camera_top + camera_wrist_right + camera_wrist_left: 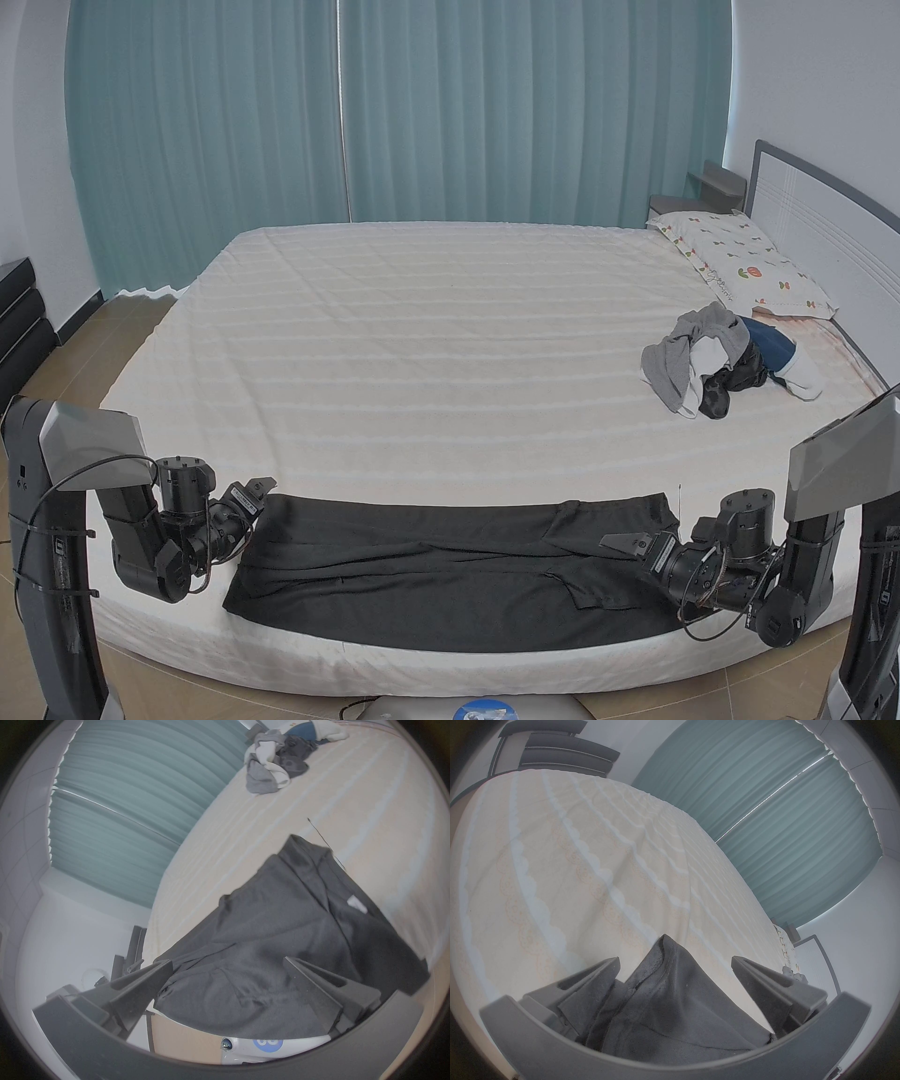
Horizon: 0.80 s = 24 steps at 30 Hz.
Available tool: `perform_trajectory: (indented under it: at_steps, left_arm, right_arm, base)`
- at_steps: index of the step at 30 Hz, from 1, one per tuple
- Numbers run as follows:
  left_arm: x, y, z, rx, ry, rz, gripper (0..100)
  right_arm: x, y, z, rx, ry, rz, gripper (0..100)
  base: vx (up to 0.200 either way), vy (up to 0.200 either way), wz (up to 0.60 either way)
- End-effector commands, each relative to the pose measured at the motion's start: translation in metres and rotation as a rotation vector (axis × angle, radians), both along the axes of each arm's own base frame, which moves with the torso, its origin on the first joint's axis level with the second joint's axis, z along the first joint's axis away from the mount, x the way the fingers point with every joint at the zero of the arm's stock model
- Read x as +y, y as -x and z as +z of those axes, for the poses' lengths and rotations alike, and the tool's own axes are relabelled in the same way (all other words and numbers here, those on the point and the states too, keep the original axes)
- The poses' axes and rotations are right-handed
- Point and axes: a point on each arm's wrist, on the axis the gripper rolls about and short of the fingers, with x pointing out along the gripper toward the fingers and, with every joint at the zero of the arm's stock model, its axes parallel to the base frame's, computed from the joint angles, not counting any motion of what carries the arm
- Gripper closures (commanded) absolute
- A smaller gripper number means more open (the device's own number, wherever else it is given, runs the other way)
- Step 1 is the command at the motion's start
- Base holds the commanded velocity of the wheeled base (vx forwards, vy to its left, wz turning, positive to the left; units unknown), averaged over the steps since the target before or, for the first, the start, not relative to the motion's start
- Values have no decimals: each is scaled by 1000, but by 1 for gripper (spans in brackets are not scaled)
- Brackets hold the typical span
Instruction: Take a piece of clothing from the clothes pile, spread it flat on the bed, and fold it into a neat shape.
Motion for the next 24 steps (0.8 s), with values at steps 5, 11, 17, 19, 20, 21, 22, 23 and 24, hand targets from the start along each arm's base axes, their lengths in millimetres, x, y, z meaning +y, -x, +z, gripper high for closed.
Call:
perform_trajectory:
  at_steps: [5,11,17,19,20,21,22,23,24]
  left_arm:
    - [-2,1,-1,3,-7,-6,0]
    - [-3,1,-1,3,-10,-4,0]
    - [-3,1,-1,1,-11,-2,0]
    - [-3,1,-1,1,-11,-2,0]
    - [-3,0,0,0,-11,-2,0]
    - [-3,0,0,0,-11,-4,0]
    - [-3,0,0,0,-11,-1,0]
    - [-3,0,0,-2,-11,-4,0]
    - [-3,0,0,-2,-9,-1,0]
  right_arm:
    - [7,19,-6,113,-49,-62,0]
    - [11,21,-11,121,-25,-67,0]
    - [19,25,-21,126,46,-77,0]
    - [18,25,-24,128,65,-81,0]
    - [19,25,-26,127,73,-77,0]
    - [19,25,-26,128,75,-79,0]
    - [19,24,-27,121,87,-82,0]
    - [19,24,-27,118,88,-86,0]
    - [19,23,-29,114,93,-91,0]
  base:
    - [0,0,0]
    - [0,0,0]
    - [0,0,0]
    - [0,0,0]
    - [0,0,0]
    - [0,0,0]
    - [0,0,0]
    - [0,0,0]
    - [0,0,0]
